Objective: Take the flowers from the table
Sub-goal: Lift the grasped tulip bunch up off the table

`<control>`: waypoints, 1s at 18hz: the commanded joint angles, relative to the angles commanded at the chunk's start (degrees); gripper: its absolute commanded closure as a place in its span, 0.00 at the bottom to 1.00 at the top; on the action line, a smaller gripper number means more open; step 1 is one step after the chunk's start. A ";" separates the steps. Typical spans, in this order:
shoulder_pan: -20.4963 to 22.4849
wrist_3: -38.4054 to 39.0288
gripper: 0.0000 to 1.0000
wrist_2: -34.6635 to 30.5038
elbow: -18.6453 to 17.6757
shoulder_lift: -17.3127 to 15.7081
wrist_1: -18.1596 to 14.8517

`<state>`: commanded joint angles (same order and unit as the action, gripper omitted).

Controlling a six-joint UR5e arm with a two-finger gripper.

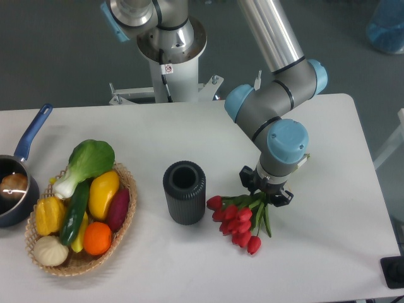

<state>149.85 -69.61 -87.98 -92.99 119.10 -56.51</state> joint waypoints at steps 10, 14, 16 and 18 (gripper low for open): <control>0.26 1.58 0.92 -2.64 3.15 -3.79 -0.44; 0.79 1.76 0.92 -2.55 7.72 -3.61 -0.97; 0.97 1.32 0.92 -2.64 9.75 -3.96 -1.23; 0.88 1.75 0.92 -2.64 11.07 -3.96 -2.89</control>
<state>150.73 -67.86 -90.62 -81.92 115.14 -59.40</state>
